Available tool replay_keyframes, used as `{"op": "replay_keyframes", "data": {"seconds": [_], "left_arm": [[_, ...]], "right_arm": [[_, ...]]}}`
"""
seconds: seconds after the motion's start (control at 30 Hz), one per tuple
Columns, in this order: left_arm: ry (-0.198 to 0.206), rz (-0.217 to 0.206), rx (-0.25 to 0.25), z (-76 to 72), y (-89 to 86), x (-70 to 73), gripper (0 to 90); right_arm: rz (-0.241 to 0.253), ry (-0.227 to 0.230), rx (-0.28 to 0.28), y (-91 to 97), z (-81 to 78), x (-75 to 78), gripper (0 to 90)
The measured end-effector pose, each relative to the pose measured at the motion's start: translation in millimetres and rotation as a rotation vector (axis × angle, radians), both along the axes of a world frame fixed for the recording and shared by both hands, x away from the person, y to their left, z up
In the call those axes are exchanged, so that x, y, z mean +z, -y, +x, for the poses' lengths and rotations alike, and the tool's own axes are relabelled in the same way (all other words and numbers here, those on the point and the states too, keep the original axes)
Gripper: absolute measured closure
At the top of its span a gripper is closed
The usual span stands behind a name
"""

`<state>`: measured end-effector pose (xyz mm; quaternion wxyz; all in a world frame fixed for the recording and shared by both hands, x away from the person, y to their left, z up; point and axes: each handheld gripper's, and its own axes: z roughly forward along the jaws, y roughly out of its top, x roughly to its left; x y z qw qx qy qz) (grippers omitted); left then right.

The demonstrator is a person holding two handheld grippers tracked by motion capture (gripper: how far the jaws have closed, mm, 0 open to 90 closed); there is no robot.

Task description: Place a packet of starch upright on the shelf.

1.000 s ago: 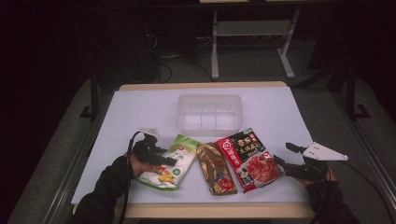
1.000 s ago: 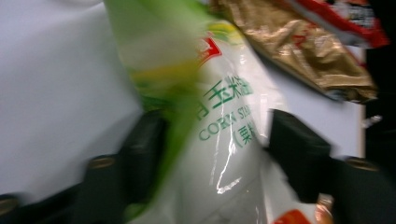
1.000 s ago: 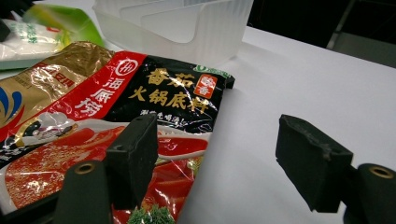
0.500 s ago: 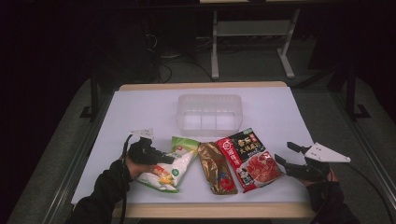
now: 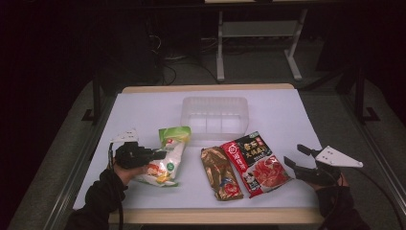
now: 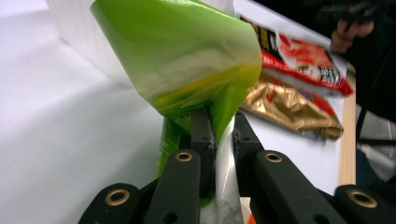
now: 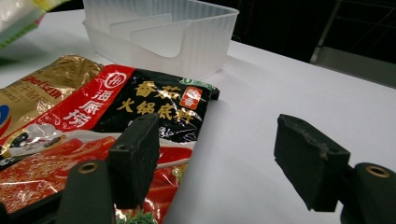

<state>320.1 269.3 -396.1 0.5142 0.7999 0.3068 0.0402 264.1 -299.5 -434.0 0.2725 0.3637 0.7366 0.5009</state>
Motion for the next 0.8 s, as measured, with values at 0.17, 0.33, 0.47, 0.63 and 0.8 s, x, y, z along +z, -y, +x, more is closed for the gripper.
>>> {"op": "replay_keyframes", "data": {"seconds": [0.17, 0.33, 0.47, 0.63, 0.8], "left_arm": [[0.065, -0.039, 0.073, -2.0, -4.7, 6.8, 83.6], [0.141, -0.104, 0.181, -5.6, -13.3, 14.5, 83.6], [0.179, -0.151, 0.217, -7.6, -17.4, 19.9, 83.6], [0.208, -0.178, 0.248, -8.7, -18.9, 24.6, 83.6], [0.220, -0.221, 0.274, -6.6, -19.8, 28.8, 83.6]], "right_arm": [[-0.001, -0.005, -0.004, -0.3, 2.2, -0.7, 30.5], [-0.001, -0.003, -0.006, -0.6, 2.8, -0.6, 30.5], [0.002, -0.004, -0.008, -0.5, 3.6, -0.7, 30.6], [0.002, -0.006, -0.003, -1.8, 5.8, -1.5, 30.8], [0.006, -0.013, -0.011, -1.2, 7.6, -2.9, 30.8]]}}
